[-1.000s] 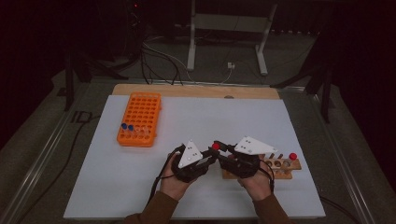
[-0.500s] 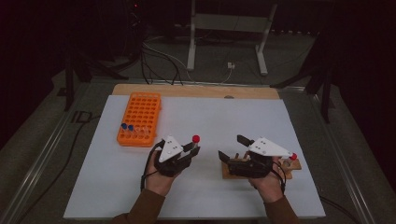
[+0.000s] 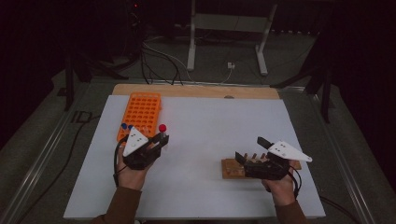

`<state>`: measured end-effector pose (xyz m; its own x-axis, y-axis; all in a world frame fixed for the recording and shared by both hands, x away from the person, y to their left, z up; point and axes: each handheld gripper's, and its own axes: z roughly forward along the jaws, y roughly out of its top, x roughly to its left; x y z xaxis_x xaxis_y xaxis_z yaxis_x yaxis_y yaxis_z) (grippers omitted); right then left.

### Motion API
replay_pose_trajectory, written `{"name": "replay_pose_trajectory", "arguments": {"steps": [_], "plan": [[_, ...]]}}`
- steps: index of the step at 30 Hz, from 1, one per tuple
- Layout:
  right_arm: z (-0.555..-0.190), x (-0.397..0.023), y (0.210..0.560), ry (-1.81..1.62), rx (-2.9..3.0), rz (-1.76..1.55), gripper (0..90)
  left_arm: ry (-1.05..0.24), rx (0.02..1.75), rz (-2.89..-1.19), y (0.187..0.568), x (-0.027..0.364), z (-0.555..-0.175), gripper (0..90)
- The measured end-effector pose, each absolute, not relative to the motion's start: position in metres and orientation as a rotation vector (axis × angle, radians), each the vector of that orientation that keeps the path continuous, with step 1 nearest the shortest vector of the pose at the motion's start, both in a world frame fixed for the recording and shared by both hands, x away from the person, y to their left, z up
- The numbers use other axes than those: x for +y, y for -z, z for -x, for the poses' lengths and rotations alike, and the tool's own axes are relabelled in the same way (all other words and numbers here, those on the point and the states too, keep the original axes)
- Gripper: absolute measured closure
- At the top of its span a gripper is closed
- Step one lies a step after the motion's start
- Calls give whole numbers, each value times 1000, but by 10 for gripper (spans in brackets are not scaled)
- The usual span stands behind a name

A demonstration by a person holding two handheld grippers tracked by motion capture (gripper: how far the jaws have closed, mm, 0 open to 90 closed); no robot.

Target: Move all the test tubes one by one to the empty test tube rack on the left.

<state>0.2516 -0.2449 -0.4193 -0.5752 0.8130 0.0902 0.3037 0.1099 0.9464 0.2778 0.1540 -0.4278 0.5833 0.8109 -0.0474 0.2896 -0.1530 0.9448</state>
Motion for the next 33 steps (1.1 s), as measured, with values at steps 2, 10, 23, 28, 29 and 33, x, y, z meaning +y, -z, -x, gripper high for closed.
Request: {"name": "replay_pose_trajectory", "arguments": {"steps": [2, 10, 23, 28, 29, 33], "plan": [[-252, -246, 420, -1460, 1936, -1088, 0, -616, 936, -1709, 427, 163, -278, 752], [-252, -249, 421, -1465, 1919, -1101, 0, -744, 1035, -1647, 425, 206, -280, 752], [-250, -252, 421, -1467, 1910, -1105, 0, -897, 1195, -1526, 420, 255, -299, 753], [-250, -250, 420, -1474, 1915, -1093, 0, -923, 1231, -1534, 423, 259, -315, 754], [-250, -250, 420, -1475, 1917, -1090, 0, -928, 1235, -1536, 424, 259, -317, 754], [-250, -247, 421, -1475, 1929, -1084, 0, -938, 1261, -1533, 431, 259, -327, 754]]}}
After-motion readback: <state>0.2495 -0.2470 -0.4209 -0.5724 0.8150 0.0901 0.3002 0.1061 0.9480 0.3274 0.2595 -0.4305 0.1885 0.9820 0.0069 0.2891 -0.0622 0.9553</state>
